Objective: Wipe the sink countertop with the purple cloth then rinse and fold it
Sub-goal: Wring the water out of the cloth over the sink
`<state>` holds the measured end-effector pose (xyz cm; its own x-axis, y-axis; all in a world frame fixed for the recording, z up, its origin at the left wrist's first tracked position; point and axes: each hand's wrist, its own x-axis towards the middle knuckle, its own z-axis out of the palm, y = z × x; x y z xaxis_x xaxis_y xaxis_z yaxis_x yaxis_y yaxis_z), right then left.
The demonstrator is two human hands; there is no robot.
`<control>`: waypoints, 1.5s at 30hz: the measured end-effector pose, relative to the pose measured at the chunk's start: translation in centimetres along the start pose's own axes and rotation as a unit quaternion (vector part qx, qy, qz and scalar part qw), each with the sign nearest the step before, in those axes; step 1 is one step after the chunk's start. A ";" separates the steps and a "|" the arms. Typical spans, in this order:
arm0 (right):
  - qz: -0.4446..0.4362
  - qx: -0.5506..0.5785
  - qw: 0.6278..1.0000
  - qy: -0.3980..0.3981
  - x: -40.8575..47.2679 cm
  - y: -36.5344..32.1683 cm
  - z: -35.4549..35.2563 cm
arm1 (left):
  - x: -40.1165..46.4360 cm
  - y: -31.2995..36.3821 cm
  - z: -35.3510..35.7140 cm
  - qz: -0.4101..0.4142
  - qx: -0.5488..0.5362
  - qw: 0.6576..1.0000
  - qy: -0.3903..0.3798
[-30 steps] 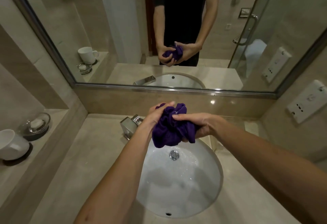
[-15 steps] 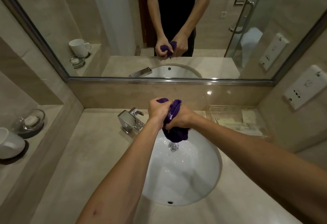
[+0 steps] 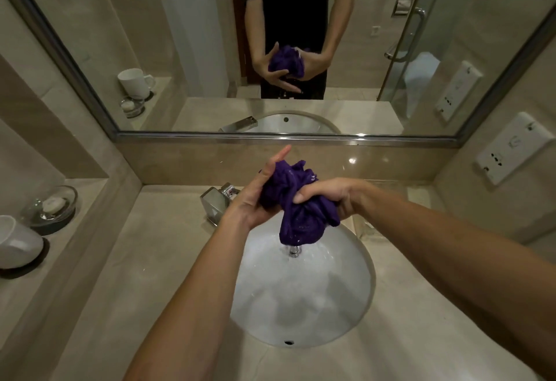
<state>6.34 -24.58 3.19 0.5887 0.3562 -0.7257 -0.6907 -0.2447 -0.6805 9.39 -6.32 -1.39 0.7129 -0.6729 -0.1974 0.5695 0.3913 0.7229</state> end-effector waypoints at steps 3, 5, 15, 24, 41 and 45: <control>0.022 -0.001 1.000 0.003 0.3 0.6 0.0 | 0.5 -0.1 0.7 -0.008 0.002 1.000 -0.008; 0.036 -0.011 0.999 0.010 0.6 1.0 -0.1 | 0.8 -0.6 0.8 -0.005 -0.010 0.998 0.059; -0.043 -0.034 0.998 -0.002 2.0 0.9 1.0 | 1.2 -1.0 -0.5 0.031 0.062 0.962 0.266; -0.104 -0.262 0.935 0.217 4.7 0.8 2.9 | 1.8 -1.5 0.5 0.095 0.173 0.911 0.361; -0.065 -0.130 0.988 0.060 3.1 1.8 1.1 | 1.3 -0.5 0.8 0.082 0.128 0.964 0.219; -0.087 -0.214 0.963 0.140 4.3 1.9 2.2 | 2.5 -1.8 0.9 0.082 0.192 0.918 0.336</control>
<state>6.61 -21.48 -1.04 0.8113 0.1840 -0.5550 -0.3699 -0.5736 -0.7309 9.83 -9.26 -2.59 0.9410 -0.0344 -0.3366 0.3383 0.1165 0.9338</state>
